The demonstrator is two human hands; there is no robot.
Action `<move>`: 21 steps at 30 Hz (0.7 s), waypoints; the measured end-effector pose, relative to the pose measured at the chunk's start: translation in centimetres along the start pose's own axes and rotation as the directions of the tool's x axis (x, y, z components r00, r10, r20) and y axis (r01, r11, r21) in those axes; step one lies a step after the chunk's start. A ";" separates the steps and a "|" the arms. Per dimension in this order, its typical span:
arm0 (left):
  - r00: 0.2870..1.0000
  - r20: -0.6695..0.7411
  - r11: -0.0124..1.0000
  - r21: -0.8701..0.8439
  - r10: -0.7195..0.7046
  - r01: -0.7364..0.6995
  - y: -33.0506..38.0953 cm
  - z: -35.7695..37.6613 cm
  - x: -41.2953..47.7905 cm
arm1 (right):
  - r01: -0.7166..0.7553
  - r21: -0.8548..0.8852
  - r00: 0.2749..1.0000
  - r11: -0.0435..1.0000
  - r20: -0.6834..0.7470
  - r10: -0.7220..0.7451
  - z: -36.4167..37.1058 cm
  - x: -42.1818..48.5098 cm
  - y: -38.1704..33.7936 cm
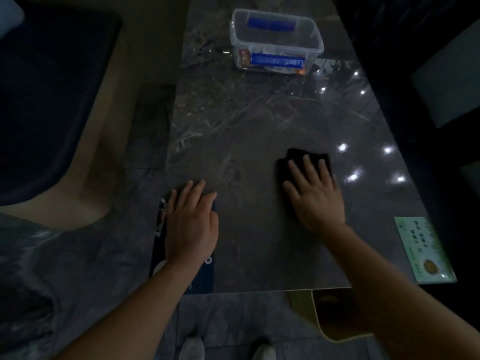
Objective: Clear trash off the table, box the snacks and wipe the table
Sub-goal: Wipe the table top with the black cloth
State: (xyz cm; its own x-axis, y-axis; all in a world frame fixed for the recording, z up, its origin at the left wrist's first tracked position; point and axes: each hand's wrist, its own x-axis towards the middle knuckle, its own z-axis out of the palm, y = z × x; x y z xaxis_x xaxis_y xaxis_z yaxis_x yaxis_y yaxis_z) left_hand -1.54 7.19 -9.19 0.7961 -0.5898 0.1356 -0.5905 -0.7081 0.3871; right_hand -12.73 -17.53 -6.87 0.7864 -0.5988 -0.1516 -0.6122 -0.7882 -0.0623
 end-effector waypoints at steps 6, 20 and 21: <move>0.999 -0.016 0.999 -0.014 0.034 -0.034 -0.4 0.1 -0.2 | 0.331 -0.005 0.943 0.944 -0.023 -0.331 3.3 -7.6 -7.6; 0.949 0.238 0.946 0.197 0.209 -0.258 8.2 3.7 7.2 | 0.168 -0.020 0.984 0.986 -0.048 -0.169 3.1 -8.7 3.3; 0.946 0.262 0.947 0.202 0.193 -0.249 9.0 4.5 8.5 | 0.205 -0.039 0.978 0.978 -0.030 -0.206 2.9 -7.9 5.1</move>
State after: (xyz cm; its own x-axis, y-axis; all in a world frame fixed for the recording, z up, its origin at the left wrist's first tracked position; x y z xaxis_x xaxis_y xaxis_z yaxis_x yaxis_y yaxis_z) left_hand -0.69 -5.88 -8.63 0.6043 -0.7959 -0.0360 -0.7844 -0.6023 0.1483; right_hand -22.35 -16.42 -8.88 0.8976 -0.4278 -0.1061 -0.4347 -0.8990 -0.0535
